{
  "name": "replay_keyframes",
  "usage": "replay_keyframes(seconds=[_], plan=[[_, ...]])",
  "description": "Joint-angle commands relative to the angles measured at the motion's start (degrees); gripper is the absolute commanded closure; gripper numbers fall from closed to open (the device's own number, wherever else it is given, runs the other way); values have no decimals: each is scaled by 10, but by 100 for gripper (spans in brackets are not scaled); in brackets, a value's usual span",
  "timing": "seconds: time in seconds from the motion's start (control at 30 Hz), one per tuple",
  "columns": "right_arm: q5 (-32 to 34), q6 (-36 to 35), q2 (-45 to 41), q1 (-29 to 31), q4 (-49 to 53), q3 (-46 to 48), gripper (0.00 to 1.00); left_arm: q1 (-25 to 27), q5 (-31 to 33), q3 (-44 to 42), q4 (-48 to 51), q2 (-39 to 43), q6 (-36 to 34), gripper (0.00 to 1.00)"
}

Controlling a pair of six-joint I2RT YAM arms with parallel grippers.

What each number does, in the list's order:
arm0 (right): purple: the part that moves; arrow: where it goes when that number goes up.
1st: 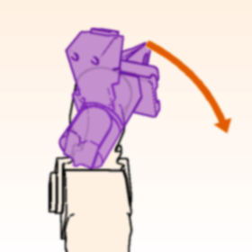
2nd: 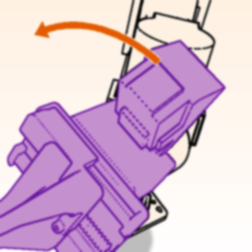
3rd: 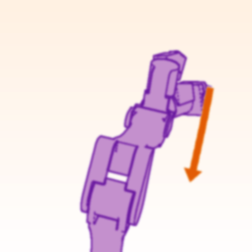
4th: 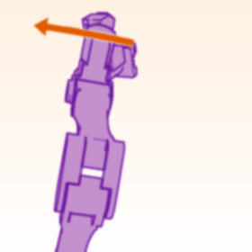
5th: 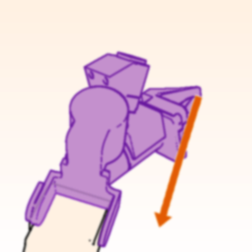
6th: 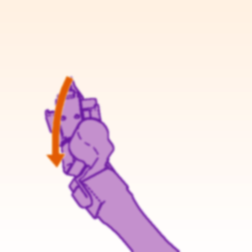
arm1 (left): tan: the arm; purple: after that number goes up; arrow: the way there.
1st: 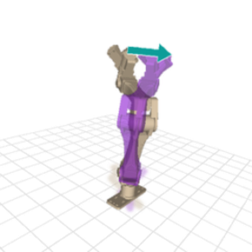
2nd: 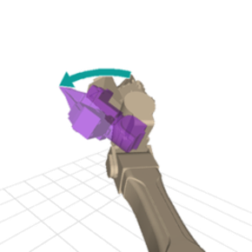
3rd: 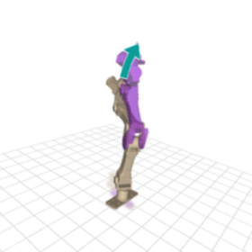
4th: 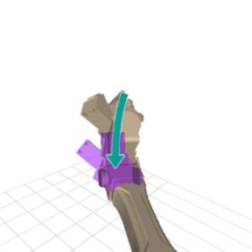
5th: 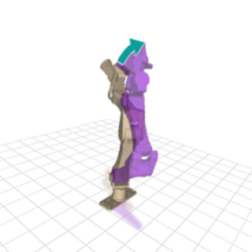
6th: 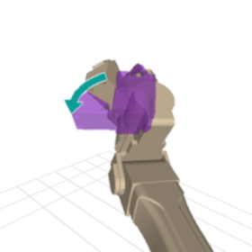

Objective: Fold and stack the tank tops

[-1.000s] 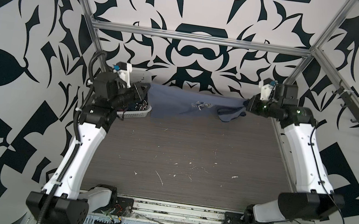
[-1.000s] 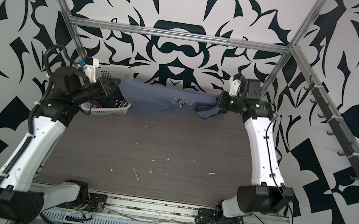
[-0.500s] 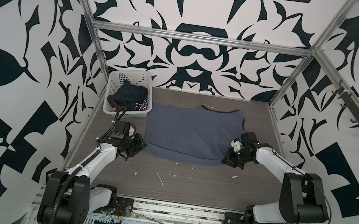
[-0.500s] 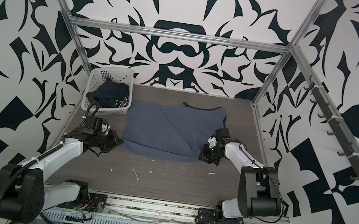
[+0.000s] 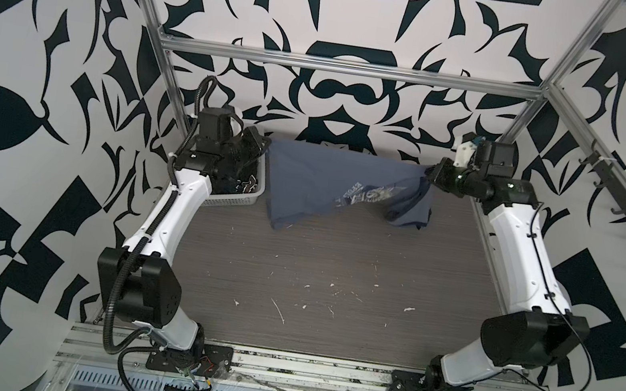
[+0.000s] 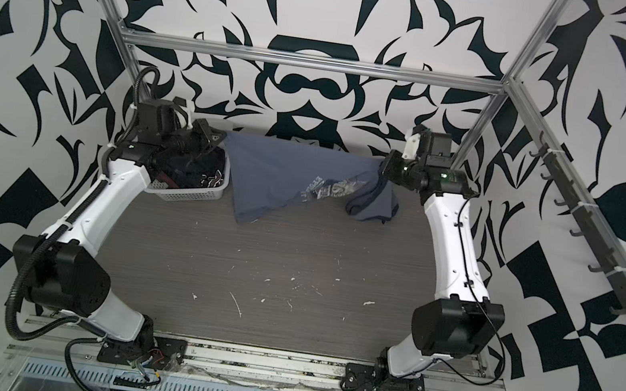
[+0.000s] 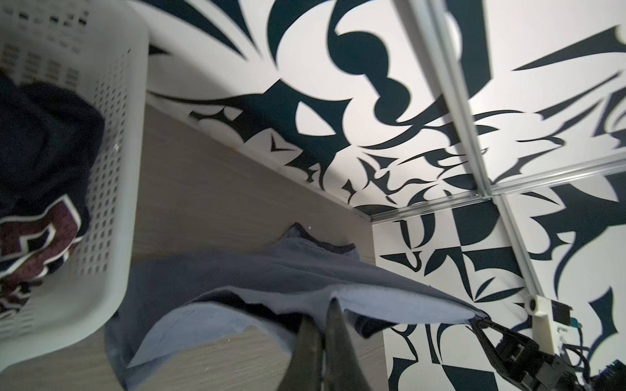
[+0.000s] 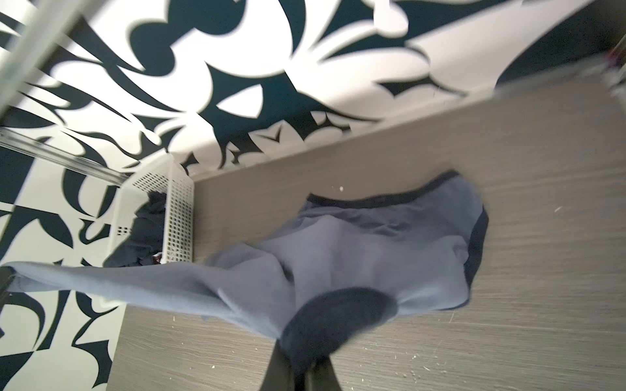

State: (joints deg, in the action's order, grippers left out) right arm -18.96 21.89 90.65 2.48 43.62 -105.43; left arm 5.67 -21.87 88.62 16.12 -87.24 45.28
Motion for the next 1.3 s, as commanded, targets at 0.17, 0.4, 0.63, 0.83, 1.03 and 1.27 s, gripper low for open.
replay_keyframes(seconds=[0.17, 0.4, 0.63, 0.83, 1.03, 1.27], plan=[[-27, -39, -128, 1, 99, -75, 100, -3, -5, -45, -11, 190, -55, 100], [-35, -46, -196, 0, 120, -92, 100, -3, 15, -82, -23, 303, -68, 100], [28, -58, -134, 1, 112, -131, 100, -3, 16, -22, 6, 211, -67, 100], [38, -60, -31, -1, 73, -171, 100, -3, -44, 77, 25, 51, -54, 100], [4, -56, 99, -26, 75, -299, 100, -7, -73, 243, 67, -88, -36, 100], [-51, -46, 194, -52, 142, -511, 100, -22, -85, 388, 112, -125, -50, 100]])
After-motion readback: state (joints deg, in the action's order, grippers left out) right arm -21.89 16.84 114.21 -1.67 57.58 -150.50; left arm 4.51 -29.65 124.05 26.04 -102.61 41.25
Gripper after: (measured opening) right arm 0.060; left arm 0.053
